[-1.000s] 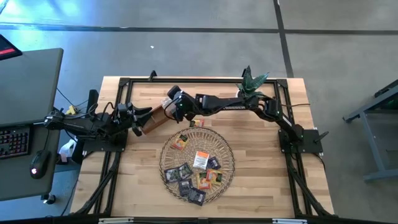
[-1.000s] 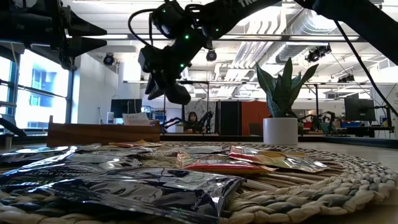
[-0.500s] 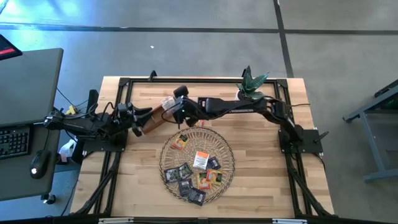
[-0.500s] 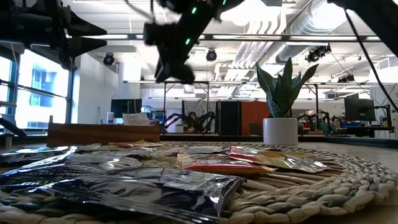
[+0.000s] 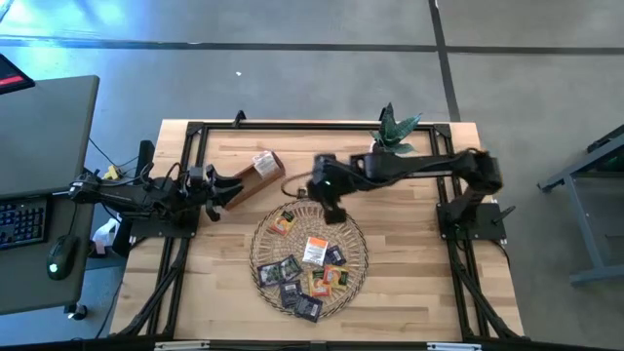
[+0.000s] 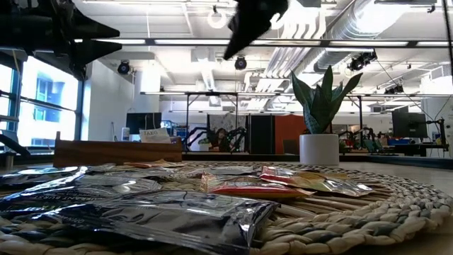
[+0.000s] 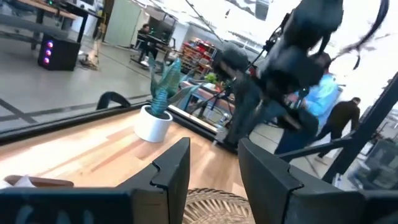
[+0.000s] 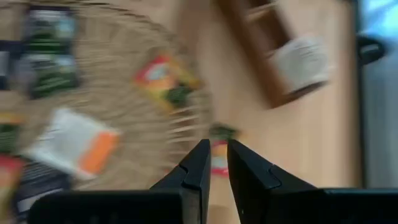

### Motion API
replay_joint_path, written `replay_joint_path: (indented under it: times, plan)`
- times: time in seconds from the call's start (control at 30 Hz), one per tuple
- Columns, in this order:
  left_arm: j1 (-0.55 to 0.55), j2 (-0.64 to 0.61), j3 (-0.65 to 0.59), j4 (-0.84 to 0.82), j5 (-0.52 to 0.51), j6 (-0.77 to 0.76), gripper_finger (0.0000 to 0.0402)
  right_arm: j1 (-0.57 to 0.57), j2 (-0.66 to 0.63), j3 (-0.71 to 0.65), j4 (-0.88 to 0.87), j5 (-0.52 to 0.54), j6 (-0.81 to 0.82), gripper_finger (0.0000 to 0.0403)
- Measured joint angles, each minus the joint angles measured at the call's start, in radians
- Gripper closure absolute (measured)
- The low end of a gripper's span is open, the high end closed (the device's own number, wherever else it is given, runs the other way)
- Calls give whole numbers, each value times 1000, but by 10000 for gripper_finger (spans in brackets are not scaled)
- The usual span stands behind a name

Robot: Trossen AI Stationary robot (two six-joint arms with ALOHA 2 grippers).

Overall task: Pick & Place Tea
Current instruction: Put the white tea bag into the right compartment of the wooden organizer

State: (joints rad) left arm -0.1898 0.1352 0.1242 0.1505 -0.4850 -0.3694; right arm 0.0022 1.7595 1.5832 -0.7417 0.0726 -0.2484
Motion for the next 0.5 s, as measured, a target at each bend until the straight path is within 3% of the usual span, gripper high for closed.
replay_joint_path:
  times: [0.23, 0.33, 0.5]
  plan:
    - [0, 0, 0, 11, -2, -9, 266, 84, -64, -389, 409, -217, -79, 316]
    - [0, 0, 0, 13, -5, -34, 266, 114, -57, -479, 581, -247, -94, 286]
    - [0, 0, 0, 13, -50, -58, 266, 152, -15, -549, 724, -247, -167, 232]
